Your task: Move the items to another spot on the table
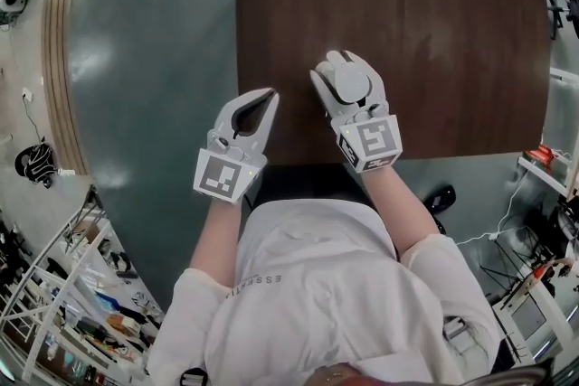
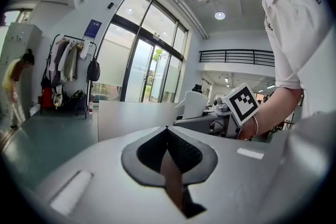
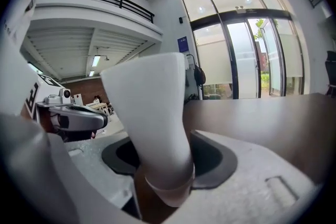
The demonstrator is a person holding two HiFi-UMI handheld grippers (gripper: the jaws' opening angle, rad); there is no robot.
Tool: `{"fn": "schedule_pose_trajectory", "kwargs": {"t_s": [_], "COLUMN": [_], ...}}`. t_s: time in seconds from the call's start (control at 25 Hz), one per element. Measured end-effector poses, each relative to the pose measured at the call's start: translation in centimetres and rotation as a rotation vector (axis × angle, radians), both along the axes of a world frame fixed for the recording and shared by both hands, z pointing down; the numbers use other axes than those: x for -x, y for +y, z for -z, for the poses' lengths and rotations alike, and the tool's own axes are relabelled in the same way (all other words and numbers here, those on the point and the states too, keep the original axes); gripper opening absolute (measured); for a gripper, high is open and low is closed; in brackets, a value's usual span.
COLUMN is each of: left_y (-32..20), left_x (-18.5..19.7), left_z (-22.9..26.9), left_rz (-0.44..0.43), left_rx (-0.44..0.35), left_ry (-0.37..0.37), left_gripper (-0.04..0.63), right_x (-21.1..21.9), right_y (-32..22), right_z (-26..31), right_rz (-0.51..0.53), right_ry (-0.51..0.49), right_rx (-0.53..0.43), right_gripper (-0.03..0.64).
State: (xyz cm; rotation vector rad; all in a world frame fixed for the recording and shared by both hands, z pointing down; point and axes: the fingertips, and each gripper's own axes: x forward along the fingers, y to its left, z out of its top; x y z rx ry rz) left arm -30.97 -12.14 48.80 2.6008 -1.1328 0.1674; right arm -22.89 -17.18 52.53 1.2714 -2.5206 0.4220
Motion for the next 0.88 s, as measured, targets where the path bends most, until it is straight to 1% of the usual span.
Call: {"fn": "schedule_pose_trajectory", "kwargs": {"t_s": [0.08,0.28,0.44,0.52,0.64,0.8,0.88], "left_y": [0.3,0.2,0.0,-0.2,-0.7,-1.1,-0.5], "left_x": [-0.4,-0.6,-0.2,-0.6,-3.0,-7.4,-9.6], "left_z": [-0.1,0.2,2.2,3.3,4.7,7.1,7.8], "left_rz": [-0.016,-0.052,-0.07,-0.09,-0.162,-0.267,-0.302], "left_rx": [0.015,0.009,-0.028,-0.05,-0.072,-0.115,-0.148], "left_ry": [0.005,0.013,0.05,0.053,0.057,0.111,0.097], "left_gripper": [0.008,0.008,0.008,0.008,0.008,0.008,0.008], "right_x": [-0.1,0.0,0.2,-0.3,-2.8,-7.1,-9.5], "right_y": [0.1,0.3,0.3,0.6,1.3,3.0,4.2], "right_z": [0.0,0.8,3.4,4.7,6.4,7.7,7.9], "right_rz": [0.006,0.024,0.02,0.003,-0.051,-0.134,-0.169], "right_ry": [0.002,-0.009,-0.03,-0.03,-0.034,-0.065,-0.082], "right_rx": [-0.002,-0.038,-0.078,-0.09,-0.108,-0.1,-0.098], "right_gripper": [0.238,0.235,0.235,0.235,0.235,0.235,0.233]}}
